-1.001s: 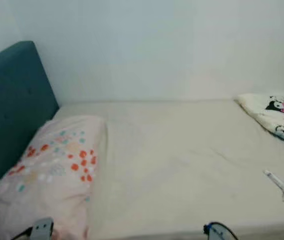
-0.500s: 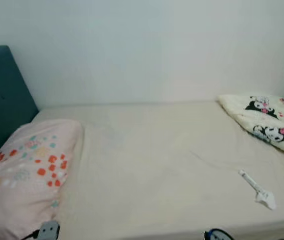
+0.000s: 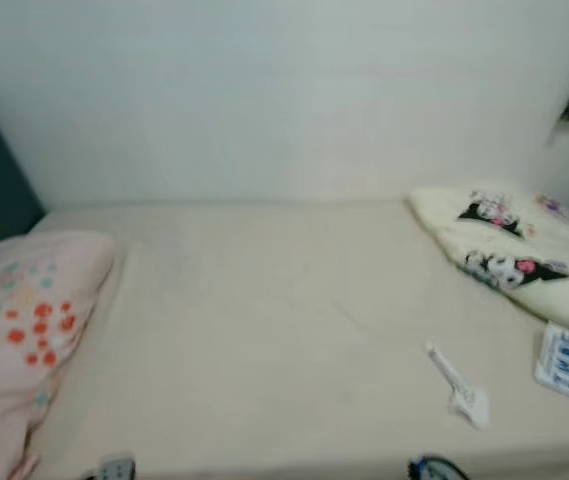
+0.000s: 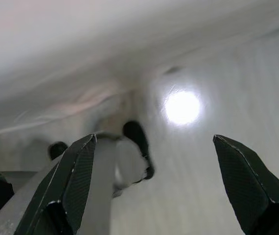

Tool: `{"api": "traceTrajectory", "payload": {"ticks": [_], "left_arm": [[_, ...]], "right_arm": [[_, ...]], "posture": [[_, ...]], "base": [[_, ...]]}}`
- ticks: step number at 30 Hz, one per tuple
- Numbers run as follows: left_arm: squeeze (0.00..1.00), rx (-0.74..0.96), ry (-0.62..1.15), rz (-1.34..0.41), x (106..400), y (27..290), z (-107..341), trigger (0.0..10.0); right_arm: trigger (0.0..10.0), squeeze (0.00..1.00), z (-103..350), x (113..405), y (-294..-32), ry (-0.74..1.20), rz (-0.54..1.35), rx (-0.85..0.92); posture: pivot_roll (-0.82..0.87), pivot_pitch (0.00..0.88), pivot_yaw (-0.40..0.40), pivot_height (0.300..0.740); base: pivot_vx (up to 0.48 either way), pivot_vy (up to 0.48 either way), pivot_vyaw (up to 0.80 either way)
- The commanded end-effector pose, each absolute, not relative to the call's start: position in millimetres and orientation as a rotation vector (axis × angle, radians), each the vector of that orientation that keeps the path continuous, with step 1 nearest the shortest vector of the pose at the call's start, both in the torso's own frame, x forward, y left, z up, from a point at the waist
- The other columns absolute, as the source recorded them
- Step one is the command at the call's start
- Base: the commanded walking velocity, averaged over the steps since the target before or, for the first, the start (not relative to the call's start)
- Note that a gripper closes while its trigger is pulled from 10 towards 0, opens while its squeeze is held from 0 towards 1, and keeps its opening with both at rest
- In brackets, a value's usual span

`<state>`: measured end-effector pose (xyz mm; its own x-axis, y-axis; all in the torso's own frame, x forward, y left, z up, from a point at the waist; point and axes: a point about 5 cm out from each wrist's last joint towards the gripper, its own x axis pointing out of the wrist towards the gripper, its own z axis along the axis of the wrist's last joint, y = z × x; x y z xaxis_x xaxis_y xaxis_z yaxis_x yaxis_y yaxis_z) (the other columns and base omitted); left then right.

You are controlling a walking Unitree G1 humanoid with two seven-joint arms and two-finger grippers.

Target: Clean up the room

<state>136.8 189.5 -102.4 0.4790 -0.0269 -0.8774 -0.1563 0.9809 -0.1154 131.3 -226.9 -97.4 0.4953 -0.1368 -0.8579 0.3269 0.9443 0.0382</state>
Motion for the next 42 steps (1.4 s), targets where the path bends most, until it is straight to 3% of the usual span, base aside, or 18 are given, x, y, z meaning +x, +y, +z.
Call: {"api": "traceTrajectory", "payload": {"ticks": [1, 16, 23, 33, 42], "left_arm": [[0.00, -0.176, 1.072, 0.084, 140, 189, -102, 10.0], [0.00, -0.172, 1.026, 0.049, 180, 175, -88, 10.0], [0.00, -0.176, 1.021, 0.052, 182, 176, -87, 10.0], [0.00, -0.190, 1.043, 0.104, 182, 181, -87, 10.0], [0.00, -0.173, 1.075, 0.128, 158, 203, -94, 10.0]], "right_arm": [[10.0, 0.00, -96, 139, -223, 0.994, -0.268, 0.197], [10.0, 0.00, -98, 131, -226, 1.012, -0.316, 0.209], [10.0, 0.00, -93, 143, -226, 0.984, -0.267, 0.155], [10.0, 0.00, -89, 152, -231, 0.965, -0.241, 0.108], [10.0, 0.00, -84, 163, -231, 0.915, -0.241, 0.123]], "posture": [[-0.08, 0.000, -0.015, 0.740], [-0.08, 0.000, -0.018, 0.740], [-0.08, 0.000, -0.019, 0.740], [-0.09, 0.000, -0.023, 0.740], [-0.09, 0.000, -0.020, 0.740]], "base": [[0.000, -0.480, 0.76], [0.000, -0.480, 0.10], [0.000, -0.480, 0.00], [-0.059, 0.000, 0.00], [-0.213, 0.000, 0.00]]}}
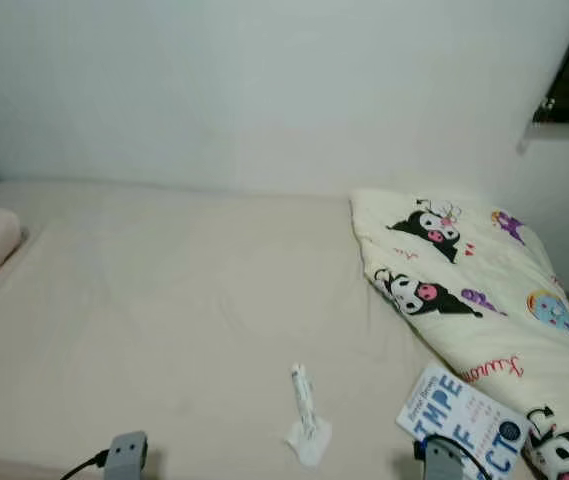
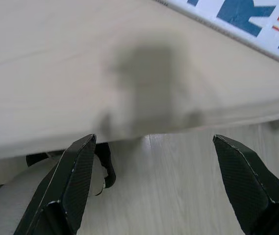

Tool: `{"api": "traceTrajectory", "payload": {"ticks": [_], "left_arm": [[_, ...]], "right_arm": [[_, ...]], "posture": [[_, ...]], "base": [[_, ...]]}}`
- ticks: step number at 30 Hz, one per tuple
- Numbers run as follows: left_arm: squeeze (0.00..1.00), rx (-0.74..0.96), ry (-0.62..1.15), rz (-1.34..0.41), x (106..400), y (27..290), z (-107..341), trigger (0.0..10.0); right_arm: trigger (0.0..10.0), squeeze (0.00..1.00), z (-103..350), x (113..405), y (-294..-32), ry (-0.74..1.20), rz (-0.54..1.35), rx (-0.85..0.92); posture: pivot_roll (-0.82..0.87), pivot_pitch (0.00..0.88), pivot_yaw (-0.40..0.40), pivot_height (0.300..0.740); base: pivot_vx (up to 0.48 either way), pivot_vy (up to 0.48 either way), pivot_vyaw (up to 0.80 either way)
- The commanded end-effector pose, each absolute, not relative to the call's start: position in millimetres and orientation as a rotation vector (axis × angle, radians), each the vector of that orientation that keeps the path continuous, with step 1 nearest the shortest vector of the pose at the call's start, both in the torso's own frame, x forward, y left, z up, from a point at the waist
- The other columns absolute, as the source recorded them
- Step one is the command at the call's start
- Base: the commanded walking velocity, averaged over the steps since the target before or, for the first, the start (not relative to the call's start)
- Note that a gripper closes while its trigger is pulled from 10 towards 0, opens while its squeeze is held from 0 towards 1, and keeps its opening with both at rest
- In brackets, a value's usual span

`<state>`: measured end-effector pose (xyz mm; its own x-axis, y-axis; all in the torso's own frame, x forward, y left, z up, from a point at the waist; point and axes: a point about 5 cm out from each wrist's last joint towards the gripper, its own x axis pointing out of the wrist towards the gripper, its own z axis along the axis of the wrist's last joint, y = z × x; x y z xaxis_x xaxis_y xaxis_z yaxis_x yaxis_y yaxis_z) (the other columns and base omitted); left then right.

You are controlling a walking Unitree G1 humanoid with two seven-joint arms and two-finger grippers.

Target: Clean up the room

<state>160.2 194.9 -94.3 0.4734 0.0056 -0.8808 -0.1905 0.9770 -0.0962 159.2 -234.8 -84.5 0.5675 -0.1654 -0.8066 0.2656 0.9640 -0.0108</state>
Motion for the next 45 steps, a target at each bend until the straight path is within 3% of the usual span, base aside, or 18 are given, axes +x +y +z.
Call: {"api": "traceTrajectory", "payload": {"ticks": [1, 12, 24, 33, 45], "left_arm": [[0.00, -0.173, 1.075, 0.128, 158, 203, -94, 10.0], [0.00, -0.151, 1.078, 0.121, 158, 200, -94, 10.0], [0.00, -0.090, 1.079, 0.082, 155, 201, -95, 10.0], [0.00, -0.063, 1.076, 0.068, 153, 201, -96, 10.0], [0.00, -0.040, 1.070, 0.103, 150, 207, -96, 10.0]], "right_arm": [[10.0, 0.00, -84, 163, -231, 0.915, -0.241, 0.123], [10.0, 0.00, -74, 184, -227, 0.837, -0.185, 0.105], [10.0, 0.00, -66, 196, -228, 0.774, -0.165, 0.103], [10.0, 0.00, -47, 223, -231, 0.661, -0.127, 0.055], [10.0, 0.00, -17, 264, -220, 0.527, -0.039, -0.061]], "posture": [[-0.09, 0.000, -0.020, 0.740], [-0.08, 0.000, -0.011, 0.740], [-0.08, 0.000, -0.006, 0.740], [-0.10, 0.000, -0.008, 0.740], [-0.08, 0.000, 0.000, 0.740]], "base": [[0.000, 0.000, 0.00], [-0.305, 0.000, 0.00], [0.000, 0.000, 0.00], [0.000, 0.000, 0.79], [0.000, -0.231, 0.00]]}}
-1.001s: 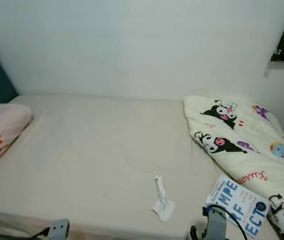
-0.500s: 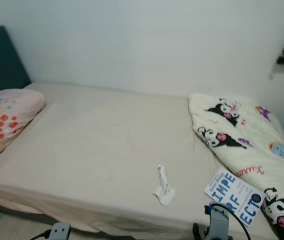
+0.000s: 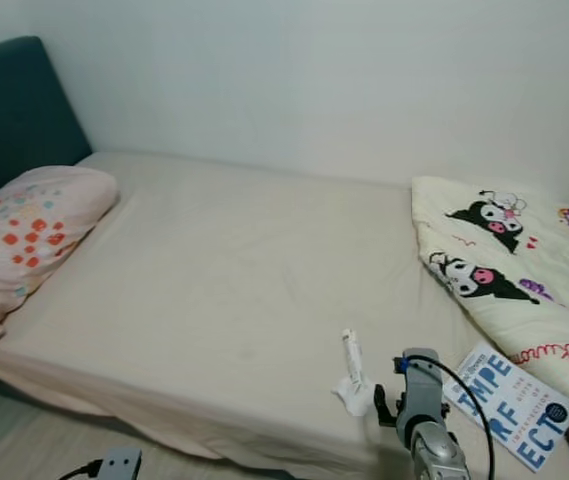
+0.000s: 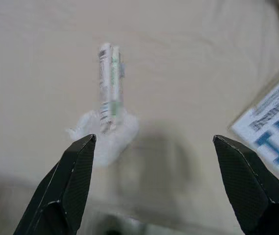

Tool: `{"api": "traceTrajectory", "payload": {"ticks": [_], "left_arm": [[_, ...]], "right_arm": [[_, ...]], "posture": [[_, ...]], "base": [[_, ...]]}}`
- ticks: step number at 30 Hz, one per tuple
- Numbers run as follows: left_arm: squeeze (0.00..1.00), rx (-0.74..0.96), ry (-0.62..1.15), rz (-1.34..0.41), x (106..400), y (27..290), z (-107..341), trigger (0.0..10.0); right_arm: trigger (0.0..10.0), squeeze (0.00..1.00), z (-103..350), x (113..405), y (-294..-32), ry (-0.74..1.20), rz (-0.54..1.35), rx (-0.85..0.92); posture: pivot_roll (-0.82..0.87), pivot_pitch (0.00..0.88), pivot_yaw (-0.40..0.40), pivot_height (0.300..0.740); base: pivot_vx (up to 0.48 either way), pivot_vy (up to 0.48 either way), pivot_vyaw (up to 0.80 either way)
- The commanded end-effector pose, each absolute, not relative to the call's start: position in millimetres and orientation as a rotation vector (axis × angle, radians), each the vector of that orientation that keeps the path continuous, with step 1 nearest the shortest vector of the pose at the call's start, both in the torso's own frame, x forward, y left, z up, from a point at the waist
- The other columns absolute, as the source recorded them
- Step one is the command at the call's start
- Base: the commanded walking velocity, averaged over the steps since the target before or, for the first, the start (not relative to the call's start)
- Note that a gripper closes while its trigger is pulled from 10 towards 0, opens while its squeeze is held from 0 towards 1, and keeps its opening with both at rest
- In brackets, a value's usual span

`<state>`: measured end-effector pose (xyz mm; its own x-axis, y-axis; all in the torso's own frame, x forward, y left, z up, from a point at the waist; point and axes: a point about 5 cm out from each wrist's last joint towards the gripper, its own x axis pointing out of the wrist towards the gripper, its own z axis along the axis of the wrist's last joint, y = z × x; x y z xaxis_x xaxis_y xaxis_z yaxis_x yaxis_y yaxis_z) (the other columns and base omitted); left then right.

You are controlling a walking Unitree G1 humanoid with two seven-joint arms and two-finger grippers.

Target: Clean up the room

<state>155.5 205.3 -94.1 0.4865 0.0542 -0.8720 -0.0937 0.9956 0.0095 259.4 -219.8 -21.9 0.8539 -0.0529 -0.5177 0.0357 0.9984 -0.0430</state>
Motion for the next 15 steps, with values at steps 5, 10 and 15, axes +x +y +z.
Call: {"api": "traceTrajectory", "payload": {"ticks": [5, 10, 15], "left_arm": [[0.00, -0.059, 1.040, 0.140, 150, 225, -92, 10.0], [0.00, -0.073, 1.013, 0.153, 153, 233, -88, 10.0], [0.00, -0.108, 0.947, 0.149, 168, 231, -82, 10.0]], "right_arm": [[10.0, 0.00, -14, 271, -217, 0.528, -0.036, -0.094], [10.0, 0.00, -12, 275, -219, 0.546, -0.065, -0.119], [10.0, 0.00, 2, 287, -224, 0.489, -0.100, -0.063]], "posture": [[-0.07, 0.000, -0.009, 0.740], [-0.07, 0.000, -0.009, 0.740], [-0.08, 0.002, -0.012, 0.715]], "base": [[0.000, 0.000, 0.00], [0.000, 0.000, 0.00], [0.000, 0.000, 0.00]]}}
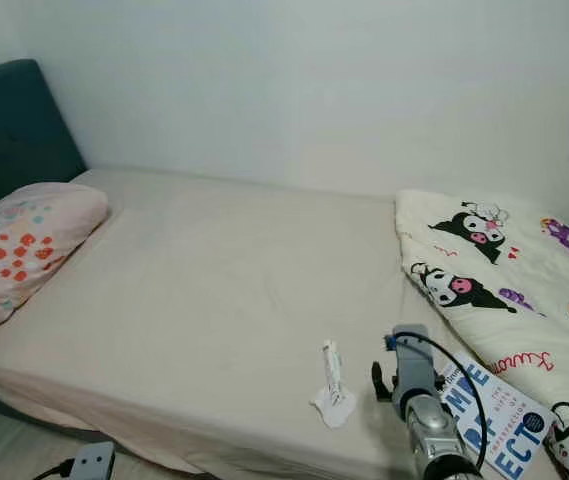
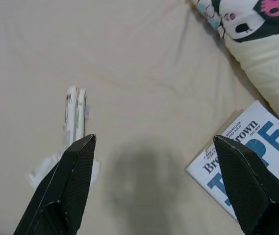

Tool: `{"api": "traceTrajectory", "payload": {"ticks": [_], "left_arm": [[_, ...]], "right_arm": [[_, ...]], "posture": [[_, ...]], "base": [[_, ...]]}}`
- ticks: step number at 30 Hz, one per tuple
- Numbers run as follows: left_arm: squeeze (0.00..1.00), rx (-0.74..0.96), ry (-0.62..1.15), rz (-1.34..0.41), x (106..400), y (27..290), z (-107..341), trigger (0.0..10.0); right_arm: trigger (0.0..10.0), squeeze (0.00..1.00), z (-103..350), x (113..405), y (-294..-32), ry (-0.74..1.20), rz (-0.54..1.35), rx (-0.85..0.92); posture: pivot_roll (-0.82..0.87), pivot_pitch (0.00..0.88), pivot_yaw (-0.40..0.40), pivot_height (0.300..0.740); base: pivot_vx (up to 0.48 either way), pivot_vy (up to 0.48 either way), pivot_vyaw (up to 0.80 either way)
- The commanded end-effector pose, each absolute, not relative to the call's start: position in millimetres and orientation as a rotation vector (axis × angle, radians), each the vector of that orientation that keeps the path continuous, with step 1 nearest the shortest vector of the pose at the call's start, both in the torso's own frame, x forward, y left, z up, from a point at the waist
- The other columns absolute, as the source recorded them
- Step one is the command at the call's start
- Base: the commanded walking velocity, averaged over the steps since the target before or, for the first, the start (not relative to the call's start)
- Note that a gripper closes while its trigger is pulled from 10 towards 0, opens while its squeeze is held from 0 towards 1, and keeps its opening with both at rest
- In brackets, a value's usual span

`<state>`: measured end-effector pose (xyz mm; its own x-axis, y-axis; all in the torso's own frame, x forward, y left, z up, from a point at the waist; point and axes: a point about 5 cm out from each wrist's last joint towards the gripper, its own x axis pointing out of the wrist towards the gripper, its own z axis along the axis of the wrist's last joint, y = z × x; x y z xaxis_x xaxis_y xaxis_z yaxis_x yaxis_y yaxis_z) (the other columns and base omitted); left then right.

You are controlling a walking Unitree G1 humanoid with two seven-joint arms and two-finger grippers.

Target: Clean up the room

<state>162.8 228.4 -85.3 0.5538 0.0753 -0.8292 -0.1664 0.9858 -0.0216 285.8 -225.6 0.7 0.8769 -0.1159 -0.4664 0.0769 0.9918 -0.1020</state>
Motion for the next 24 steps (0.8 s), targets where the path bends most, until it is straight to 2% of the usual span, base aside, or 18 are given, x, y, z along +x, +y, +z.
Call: {"api": "traceTrajectory", "payload": {"ticks": [1, 8, 13, 24], "left_arm": [[0.00, -0.111, 0.933, 0.151, 172, 230, -81, 10.0], [0.00, -0.110, 0.819, 0.161, 202, 232, -64, 10.0], [0.00, -0.082, 0.652, 0.211, 240, 245, -35, 10.0], [0.00, -0.066, 0.508, 0.343, 259, 271, -8, 10.0]], "right_arm": [[10.0, 0.00, 4, 290, -223, 0.477, -0.092, -0.057], [10.0, 0.00, 14, 301, -217, 0.434, -0.038, -0.042], [10.0, 0.00, 15, 306, -202, 0.450, 0.018, -0.058], [10.0, 0.00, 11, 305, -197, 0.475, 0.029, -0.054]], "posture": [[-0.08, 0.001, -0.011, 0.710], [-0.08, 0.014, -0.010, 0.690], [-0.06, 0.013, -0.010, 0.665], [-0.03, 0.021, -0.005, 0.625]], "base": [[0.000, 0.000, 0.00], [0.000, 0.000, 0.00], [0.000, 0.000, 0.00], [0.000, 0.000, 0.00]]}}
